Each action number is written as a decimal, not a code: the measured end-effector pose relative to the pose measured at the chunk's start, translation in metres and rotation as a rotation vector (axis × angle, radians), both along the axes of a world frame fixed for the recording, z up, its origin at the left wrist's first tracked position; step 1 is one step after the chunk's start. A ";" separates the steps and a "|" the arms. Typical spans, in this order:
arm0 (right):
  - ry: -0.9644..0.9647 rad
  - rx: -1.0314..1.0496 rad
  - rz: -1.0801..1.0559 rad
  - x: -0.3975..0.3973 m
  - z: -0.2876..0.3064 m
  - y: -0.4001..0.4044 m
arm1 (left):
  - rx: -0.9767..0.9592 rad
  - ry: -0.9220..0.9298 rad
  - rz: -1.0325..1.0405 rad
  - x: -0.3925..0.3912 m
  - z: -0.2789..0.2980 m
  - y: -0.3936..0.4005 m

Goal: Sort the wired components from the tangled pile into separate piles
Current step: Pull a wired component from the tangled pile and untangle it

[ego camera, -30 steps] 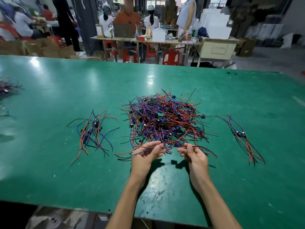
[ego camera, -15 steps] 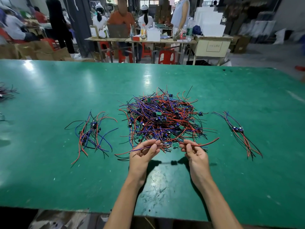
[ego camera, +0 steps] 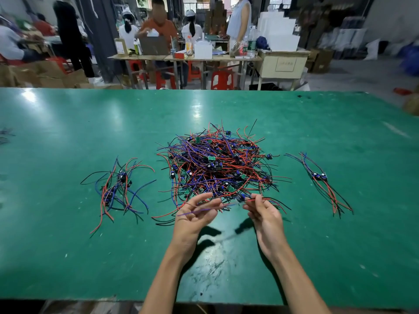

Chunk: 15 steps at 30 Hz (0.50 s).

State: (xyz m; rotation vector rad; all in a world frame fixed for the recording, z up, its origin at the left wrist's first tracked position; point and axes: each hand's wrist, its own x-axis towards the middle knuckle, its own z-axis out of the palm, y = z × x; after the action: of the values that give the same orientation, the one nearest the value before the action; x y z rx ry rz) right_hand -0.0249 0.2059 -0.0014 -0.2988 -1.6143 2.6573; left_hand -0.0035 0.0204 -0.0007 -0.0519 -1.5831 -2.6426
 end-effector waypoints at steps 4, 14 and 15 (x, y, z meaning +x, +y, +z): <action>0.013 -0.057 0.180 -0.006 0.015 0.019 | -0.191 0.006 -0.065 -0.002 0.001 0.009; 0.256 0.773 0.279 -0.011 0.023 0.003 | -0.236 -0.135 -0.461 -0.012 0.017 0.011; 0.248 0.789 0.245 -0.011 0.022 0.001 | -0.241 -0.137 -0.457 -0.011 0.018 0.012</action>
State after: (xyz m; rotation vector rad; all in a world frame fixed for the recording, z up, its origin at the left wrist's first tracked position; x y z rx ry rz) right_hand -0.0359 0.2073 0.0208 0.2515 -2.5193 1.8401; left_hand -0.0150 0.0328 0.0170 -0.2818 -2.1561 -2.8019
